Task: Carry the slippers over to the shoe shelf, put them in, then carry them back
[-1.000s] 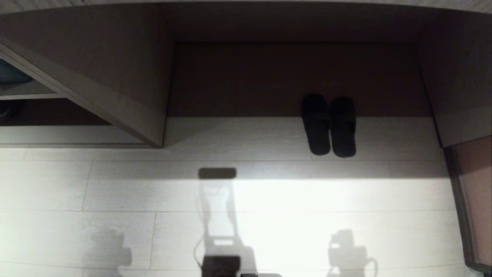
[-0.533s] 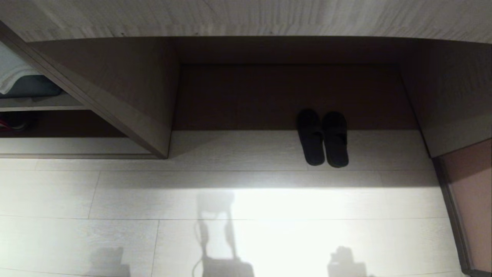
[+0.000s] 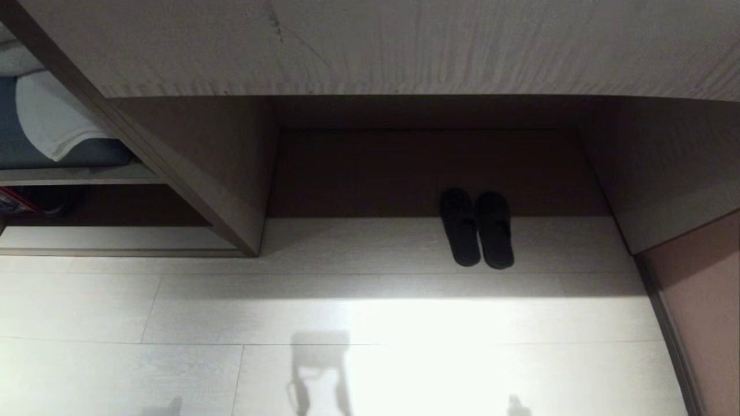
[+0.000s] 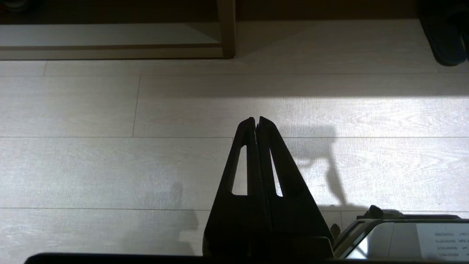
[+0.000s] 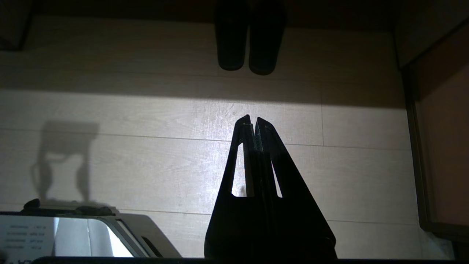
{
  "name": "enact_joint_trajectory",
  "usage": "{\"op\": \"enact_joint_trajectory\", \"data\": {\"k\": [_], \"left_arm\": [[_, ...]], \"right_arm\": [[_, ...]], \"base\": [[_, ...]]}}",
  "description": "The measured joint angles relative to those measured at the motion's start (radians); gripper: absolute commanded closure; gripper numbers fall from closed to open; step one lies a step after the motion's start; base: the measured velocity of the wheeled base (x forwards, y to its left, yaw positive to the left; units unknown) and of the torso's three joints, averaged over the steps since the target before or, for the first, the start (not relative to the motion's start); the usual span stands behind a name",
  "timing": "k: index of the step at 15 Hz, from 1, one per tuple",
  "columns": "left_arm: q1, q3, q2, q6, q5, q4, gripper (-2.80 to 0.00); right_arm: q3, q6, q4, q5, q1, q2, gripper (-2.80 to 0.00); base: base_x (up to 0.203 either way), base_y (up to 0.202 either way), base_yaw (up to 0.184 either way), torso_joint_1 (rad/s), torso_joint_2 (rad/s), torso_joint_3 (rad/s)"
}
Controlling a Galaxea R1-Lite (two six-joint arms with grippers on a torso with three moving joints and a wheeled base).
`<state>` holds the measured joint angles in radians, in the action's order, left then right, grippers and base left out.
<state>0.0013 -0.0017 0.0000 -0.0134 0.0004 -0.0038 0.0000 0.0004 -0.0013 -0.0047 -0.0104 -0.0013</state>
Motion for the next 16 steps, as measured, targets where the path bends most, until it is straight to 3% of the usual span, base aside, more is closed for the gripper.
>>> {"op": "enact_joint_trajectory", "data": {"k": [16], "left_arm": [[0.000, 0.000, 0.000, 0.000, -0.001, -0.001, 0.00]], "right_arm": [[0.000, 0.001, 0.000, 0.000, 0.000, 0.000, 0.00]], "base": [[0.000, 0.000, 0.000, 0.003, 0.00, 0.202]]}}
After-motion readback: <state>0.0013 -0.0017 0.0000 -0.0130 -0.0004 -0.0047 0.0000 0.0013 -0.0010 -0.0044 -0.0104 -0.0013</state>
